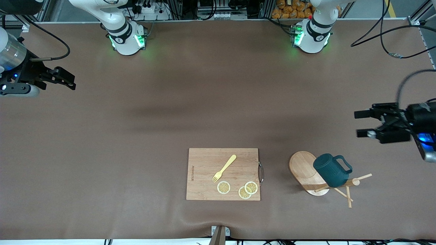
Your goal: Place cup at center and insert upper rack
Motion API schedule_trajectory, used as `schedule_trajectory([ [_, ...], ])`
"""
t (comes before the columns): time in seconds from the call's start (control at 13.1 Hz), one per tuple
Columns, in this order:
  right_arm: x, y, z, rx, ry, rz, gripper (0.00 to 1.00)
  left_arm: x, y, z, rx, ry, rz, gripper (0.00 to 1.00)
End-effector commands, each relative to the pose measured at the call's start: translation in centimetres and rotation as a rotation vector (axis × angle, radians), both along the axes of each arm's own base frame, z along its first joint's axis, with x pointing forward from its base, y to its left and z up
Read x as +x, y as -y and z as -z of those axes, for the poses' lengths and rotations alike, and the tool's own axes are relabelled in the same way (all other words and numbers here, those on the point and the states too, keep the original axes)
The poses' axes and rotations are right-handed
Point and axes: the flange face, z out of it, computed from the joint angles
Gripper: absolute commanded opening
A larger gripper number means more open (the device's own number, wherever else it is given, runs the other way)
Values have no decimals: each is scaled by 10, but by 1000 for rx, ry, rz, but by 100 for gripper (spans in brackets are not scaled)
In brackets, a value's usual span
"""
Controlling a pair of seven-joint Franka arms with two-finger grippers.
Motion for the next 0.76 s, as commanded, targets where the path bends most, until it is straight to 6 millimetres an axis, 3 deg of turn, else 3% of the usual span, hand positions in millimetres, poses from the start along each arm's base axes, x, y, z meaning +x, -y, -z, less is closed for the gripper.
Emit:
schedule_trajectory([
  [0.0,-7,0,-3,-17,5,14,100,-22,19,-18,191,122,127,100],
  [0.3,-8,-1,-3,-15,2,12,100,-53,70,-28,600,262,421,100],
  [0.53,-8,2,-3,-16,-3,17,100,-66,61,-38,685,342,563,100],
  [0.61,-8,2,-3,-16,-3,17,100,-67,48,-46,695,367,569,100],
  [0.69,-8,2,-3,-16,-4,17,100,-71,51,-49,715,398,606,100],
])
